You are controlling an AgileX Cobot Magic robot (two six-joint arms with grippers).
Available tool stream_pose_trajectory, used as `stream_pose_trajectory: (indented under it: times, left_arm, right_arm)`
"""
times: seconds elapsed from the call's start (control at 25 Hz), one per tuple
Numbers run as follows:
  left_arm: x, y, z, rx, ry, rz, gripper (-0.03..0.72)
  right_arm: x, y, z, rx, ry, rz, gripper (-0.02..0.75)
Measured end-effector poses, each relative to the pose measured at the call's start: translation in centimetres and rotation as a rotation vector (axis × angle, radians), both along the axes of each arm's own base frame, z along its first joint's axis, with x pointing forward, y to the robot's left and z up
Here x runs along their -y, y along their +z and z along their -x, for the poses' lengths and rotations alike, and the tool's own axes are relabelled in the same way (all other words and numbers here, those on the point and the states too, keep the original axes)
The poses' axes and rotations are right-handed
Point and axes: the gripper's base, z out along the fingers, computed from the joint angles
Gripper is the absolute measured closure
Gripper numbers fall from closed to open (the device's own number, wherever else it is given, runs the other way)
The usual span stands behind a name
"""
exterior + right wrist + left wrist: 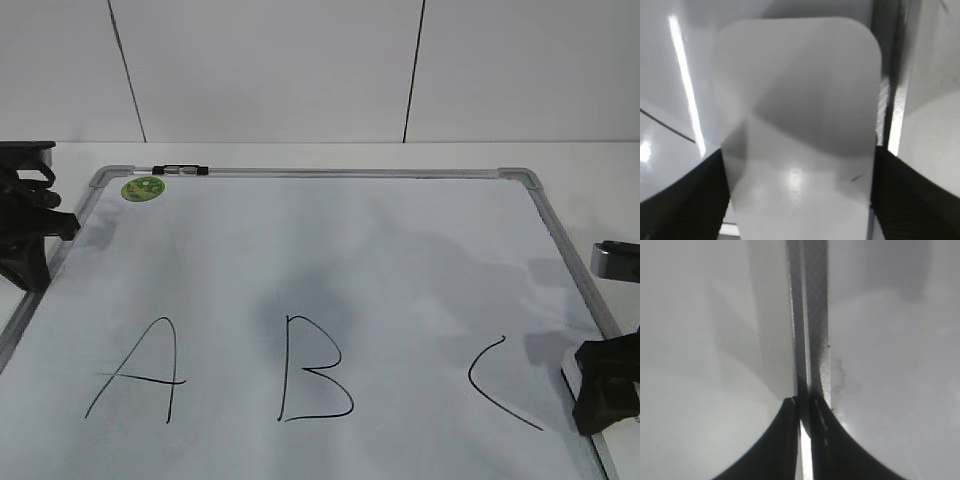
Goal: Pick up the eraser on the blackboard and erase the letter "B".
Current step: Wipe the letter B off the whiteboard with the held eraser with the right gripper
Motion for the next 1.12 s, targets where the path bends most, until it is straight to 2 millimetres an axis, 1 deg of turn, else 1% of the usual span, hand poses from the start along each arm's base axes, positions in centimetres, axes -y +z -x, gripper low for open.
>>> stream_pose_trajectory:
  times: [0.16, 0.28, 0.72, 0.8, 1.12]
  left_arm:
    - [0.0, 0.0, 0.0, 0.0, 0.0, 0.0, 0.656]
    - [0.0, 0.0, 0.0, 0.0, 0.0, 0.0, 0.656]
    - [0.0, 0.0, 0.0, 0.0, 0.0, 0.0, 0.656]
    - [0.0, 0.0, 0.0, 0.0, 0.0, 0.0, 0.656]
    - [0.0, 0.0, 0.0, 0.0, 0.0, 0.0, 0.656]
  right_arm:
    - [0.0, 0.0, 0.0, 0.0, 0.004, 0.002, 0.172]
    - [0.0, 0.0, 0.0, 0.001, 0.008, 0.005, 0.195]
    - [0.0, 0.2, -0.3, -0.01, 0.017, 0.008, 0.206]
    - [0.0, 0.6, -0.5, -0.021, 0.013, 0.009, 0.206]
    - [-0.3, 3.2, -2.0, -0.028, 0.016, -0.001, 0.206]
